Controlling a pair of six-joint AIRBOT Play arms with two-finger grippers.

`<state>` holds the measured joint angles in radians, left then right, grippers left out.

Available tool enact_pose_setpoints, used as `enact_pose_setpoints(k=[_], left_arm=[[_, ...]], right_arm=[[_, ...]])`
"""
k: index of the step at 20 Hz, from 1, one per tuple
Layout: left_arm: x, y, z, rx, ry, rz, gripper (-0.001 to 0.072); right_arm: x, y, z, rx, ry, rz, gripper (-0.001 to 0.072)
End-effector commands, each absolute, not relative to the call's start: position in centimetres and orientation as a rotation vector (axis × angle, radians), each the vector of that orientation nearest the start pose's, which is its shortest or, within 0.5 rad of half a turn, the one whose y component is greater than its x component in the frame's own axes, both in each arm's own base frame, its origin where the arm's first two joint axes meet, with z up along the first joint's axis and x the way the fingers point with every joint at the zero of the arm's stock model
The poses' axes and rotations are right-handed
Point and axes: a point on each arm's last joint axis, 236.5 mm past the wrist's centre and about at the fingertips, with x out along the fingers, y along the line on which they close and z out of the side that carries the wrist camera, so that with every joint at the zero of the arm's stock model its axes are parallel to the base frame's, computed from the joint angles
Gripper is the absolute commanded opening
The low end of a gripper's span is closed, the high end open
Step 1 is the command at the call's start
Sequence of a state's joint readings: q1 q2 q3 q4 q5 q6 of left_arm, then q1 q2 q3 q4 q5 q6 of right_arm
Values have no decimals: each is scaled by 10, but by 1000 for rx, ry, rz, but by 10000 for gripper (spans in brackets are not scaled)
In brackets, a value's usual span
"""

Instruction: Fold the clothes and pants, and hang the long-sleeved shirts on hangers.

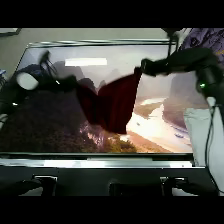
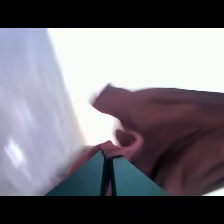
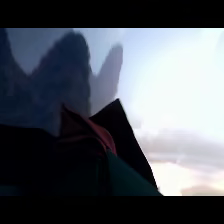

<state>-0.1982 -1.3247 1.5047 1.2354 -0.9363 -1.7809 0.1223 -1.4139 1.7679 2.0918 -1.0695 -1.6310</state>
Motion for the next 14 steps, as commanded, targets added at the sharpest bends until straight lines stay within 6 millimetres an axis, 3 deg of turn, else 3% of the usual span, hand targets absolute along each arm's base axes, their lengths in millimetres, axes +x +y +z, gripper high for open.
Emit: enact_pose_setpoints(k=[1,2,4,6,8,10,12,14], left_arm=[[456,-97,343,-261,451,-217,17],[441,-90,383,-252,363,-217,17],[402,-76,443,-228,229,-203,17],[360,-61,474,-205,155,-172,17],[322,-38,484,-201,145,-96,17],[293,-13,482,-235,162,-5,17],[279,-1,476,-250,186,44,18],[285,-1,463,-245,234,56,18]], right_arm=[[444,133,399,177,315,431,26],[422,126,434,157,232,423,26],[369,109,489,116,85,389,27],[320,89,519,66,2,334,27],[277,66,540,20,-66,258,27],[247,39,556,35,-126,161,27],[238,21,561,49,-146,92,27],[253,20,551,72,-104,81,27]])
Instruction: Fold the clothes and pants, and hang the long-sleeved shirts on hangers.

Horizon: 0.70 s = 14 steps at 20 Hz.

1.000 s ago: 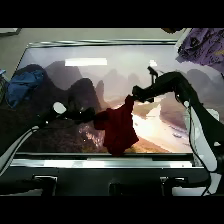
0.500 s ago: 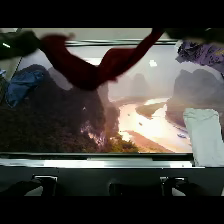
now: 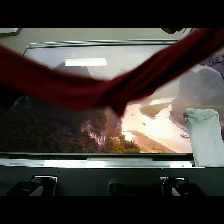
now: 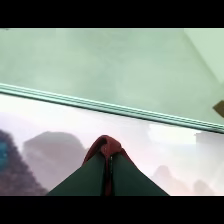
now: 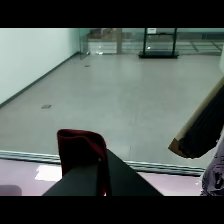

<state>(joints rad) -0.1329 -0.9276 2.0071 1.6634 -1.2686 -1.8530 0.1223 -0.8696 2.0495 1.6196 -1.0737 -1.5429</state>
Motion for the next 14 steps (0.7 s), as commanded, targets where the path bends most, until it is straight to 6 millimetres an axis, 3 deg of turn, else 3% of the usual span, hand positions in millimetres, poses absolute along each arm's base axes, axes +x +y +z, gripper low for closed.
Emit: enact_pose_setpoints(k=[1,2,4,9,12,14], left_arm=[[294,-2,447,-239,281,62,18],[306,-4,426,-230,344,72,18],[335,-7,364,-203,513,97,19],[403,-19,150,-176,908,163,20],[430,-29,37,-259,1001,197,21],[434,-43,-18,-326,1096,183,22]], right_arm=[[271,23,536,77,-43,80,27],[294,26,514,74,40,78,27],[349,33,445,65,286,67,27],[474,59,235,47,832,76,27],[531,71,129,69,975,74,27],[552,78,75,108,1035,66,27]])
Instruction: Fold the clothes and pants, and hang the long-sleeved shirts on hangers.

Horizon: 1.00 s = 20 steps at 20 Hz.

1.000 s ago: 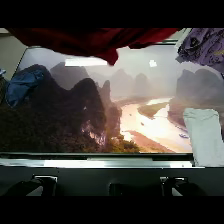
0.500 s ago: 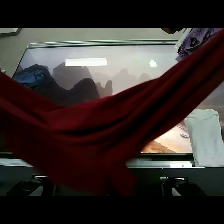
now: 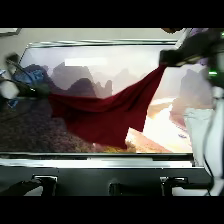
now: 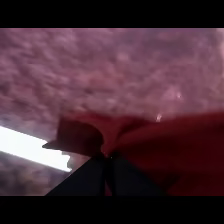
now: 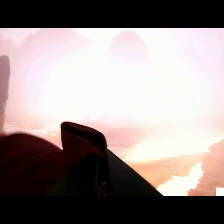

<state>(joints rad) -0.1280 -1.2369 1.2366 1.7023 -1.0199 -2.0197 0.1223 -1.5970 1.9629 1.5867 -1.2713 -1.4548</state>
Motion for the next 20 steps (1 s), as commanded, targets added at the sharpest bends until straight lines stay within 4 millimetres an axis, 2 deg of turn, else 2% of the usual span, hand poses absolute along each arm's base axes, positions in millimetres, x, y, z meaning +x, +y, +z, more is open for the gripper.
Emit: enact_pose_setpoints(k=[1,2,4,5,6,7,8,10,11,12,13,15,18,20], left_arm=[[433,-49,-40,-374,1153,187,22],[431,-53,-55,-423,1194,182,23],[432,-56,-64,-512,1228,149,47],[433,-54,-59,-555,1225,118,133],[433,-49,-48,-612,1216,90,262],[432,-42,-33,-669,1200,65,531],[429,-33,-14,-722,1175,39,695],[413,-10,22,-759,1136,30,695],[401,-3,33,-772,1126,41,695],[386,-4,39,-794,1126,47,695],[372,-14,39,-827,1135,35,695],[343,-57,26,-957,1183,-24,695],[309,-122,-14,-1085,1264,-60,694],[295,-155,-41,-1102,1295,-47,694]], right_arm=[[557,81,52,131,1068,60,27],[558,84,35,149,1100,57,27],[558,85,19,171,1131,42,27],[559,85,20,181,1129,39,27],[558,85,23,182,1126,39,27],[556,85,27,181,1126,40,27],[554,85,32,181,1124,41,27],[548,84,44,176,1121,44,27],[545,84,50,176,1119,45,27],[543,84,55,175,1117,46,27],[541,83,61,176,1112,48,27],[537,83,69,175,1107,49,27],[531,83,71,173,1123,49,27],[526,82,69,171,1144,47,27]])
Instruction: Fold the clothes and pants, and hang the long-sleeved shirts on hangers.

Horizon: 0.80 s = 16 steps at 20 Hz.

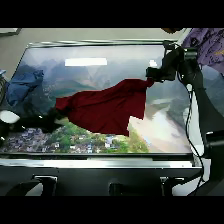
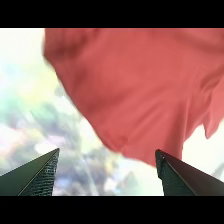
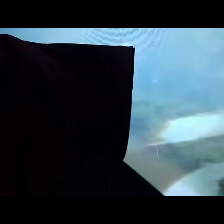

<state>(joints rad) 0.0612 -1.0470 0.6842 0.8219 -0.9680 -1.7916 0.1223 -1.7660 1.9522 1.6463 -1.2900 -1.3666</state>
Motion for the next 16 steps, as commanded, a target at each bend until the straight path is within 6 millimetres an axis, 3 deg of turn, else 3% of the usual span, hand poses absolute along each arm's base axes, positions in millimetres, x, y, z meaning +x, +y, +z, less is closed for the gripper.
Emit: enact_pose_setpoints(k=[1,6,9,16], left_arm=[[292,-170,-50,-1101,1295,-46,694],[289,-221,-81,-1113,1317,-33,675],[291,-231,-92,-1073,1328,-42,669],[321,-244,-96,-1026,1322,-79,602]], right_arm=[[524,82,68,169,1153,46,27],[518,81,66,165,1183,43,27],[516,81,65,164,1190,42,27],[516,81,65,161,1190,44,27]])
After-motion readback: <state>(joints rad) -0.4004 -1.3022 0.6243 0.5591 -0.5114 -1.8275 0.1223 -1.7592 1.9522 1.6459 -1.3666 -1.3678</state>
